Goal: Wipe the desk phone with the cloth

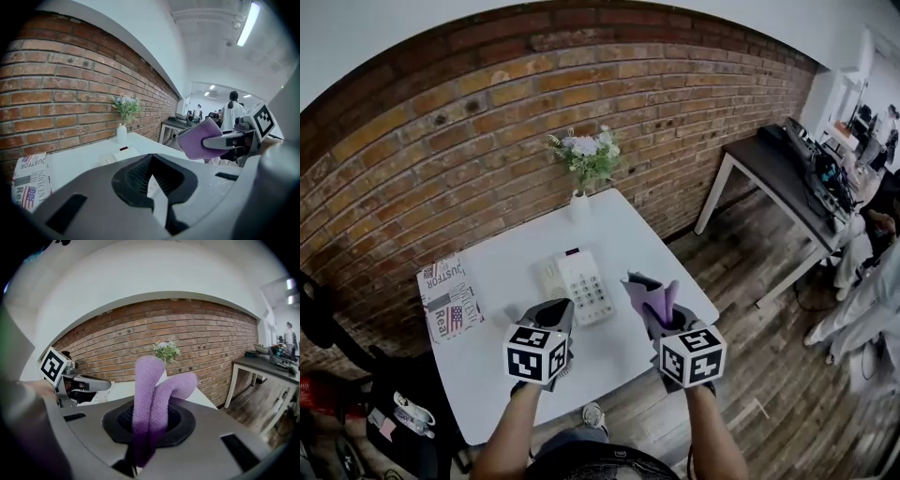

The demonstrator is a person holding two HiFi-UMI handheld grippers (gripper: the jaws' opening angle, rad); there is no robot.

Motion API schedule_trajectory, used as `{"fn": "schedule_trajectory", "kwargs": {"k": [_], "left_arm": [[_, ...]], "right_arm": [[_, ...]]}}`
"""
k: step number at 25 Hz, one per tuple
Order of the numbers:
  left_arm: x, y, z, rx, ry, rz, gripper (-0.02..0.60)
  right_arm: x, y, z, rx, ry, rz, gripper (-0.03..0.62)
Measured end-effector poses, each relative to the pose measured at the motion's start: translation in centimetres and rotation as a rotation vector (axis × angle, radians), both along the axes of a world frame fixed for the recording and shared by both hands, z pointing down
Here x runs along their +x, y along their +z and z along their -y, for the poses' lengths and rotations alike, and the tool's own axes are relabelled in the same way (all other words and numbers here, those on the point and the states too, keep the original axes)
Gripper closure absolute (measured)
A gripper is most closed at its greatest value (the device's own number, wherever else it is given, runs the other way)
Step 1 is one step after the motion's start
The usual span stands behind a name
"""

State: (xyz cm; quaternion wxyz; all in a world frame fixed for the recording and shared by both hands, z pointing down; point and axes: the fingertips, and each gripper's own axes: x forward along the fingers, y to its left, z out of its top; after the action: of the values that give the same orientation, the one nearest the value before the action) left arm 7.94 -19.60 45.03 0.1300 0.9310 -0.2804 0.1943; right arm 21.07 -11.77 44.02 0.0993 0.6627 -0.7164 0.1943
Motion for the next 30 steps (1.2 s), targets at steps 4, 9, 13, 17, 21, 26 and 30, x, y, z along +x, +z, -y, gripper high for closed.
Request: {"fn": "schedule_trajectory", "kwargs": {"k": [4,9,13,17,21,26,30], "left_arm": [[-1.4,0.5,3.0,-0.019,-0.052,-0.010,0.577],[-3.0,1.3,5.7,-0.039,-0.103,-0.025,0.577],[-4.1,2.2,6.9,-0.066,-0.144,-0.018,0.577],[-4.2,2.7,7.4,-0.067,-0.165,0.002,0.577],[-3.9,3.5,7.7,-0.070,-0.203,0.027,0.577],[-3.7,4.5,8.1,-0.096,-0.292,0.053,0.577],[-3.6,4.5,8.5,-0.101,-0.374,0.065,0.577]], "right_arm": [[-0.9,0.4,3.8,-0.026,-0.056,-0.023,0.546],[-1.7,0.6,7.9,-0.047,-0.119,-0.067,0.546],[-2.0,0.7,10.9,-0.060,-0.182,-0.118,0.546],[-1.8,0.8,13.8,-0.062,-0.243,-0.174,0.546],[-2.1,0.8,17.0,-0.055,-0.325,-0.224,0.546],[-3.0,1.8,20.6,-0.060,-0.457,-0.290,0.546],[-4.0,3.1,22.7,-0.064,-0.563,-0.329,0.546]]}}
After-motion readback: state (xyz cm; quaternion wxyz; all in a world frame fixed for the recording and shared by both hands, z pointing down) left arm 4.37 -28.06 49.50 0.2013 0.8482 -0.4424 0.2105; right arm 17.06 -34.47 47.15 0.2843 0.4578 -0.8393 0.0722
